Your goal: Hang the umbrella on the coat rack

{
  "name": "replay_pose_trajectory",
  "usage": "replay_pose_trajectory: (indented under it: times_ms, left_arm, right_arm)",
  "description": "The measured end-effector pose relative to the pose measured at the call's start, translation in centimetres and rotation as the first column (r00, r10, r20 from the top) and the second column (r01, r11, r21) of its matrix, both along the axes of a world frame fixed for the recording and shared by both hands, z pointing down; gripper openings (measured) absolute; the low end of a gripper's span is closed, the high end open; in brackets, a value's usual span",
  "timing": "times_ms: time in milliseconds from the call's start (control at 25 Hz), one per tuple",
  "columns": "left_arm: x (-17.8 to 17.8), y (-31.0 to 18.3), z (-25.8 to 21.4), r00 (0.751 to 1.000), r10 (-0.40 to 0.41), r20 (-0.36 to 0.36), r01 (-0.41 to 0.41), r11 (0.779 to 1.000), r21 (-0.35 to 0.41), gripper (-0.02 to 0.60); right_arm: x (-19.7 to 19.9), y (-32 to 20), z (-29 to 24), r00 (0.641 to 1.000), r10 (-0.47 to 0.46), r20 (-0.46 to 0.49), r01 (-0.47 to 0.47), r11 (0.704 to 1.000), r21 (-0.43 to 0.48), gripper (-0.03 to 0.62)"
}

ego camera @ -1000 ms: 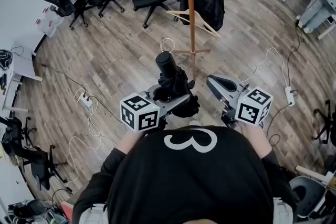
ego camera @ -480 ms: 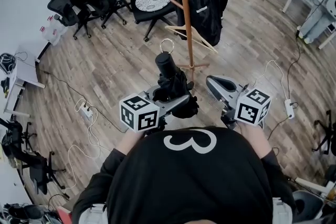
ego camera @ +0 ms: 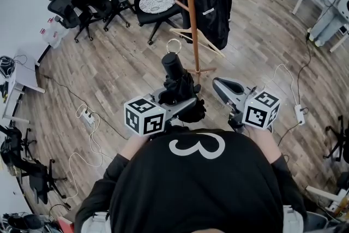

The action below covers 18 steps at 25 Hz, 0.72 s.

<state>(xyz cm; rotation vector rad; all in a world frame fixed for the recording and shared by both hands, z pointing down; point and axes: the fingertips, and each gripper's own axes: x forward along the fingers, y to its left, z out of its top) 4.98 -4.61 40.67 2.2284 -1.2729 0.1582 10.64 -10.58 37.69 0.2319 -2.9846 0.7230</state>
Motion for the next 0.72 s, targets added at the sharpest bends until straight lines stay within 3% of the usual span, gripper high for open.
replay_pose_trajectory:
  times_ms: [440,720]
  left_arm:
    - [-4.3,-4.0,0.4,1.0,0.03,-0.01,-0.03,0.999,-0.021,0.272]
    - [-7.5,-8.1,1.0,0.995,0.098,-0.012,-0.099,0.994,-0.053,0.272]
  right_arm:
    - [-3.4,-3.4,0.6,0.999,0.051,-0.009,-0.051,0.998,-0.026,0.026]
    - [-6.3,-7.0,1.5,0.992,0.124,-0.026,-0.125,0.991,-0.054,0.026]
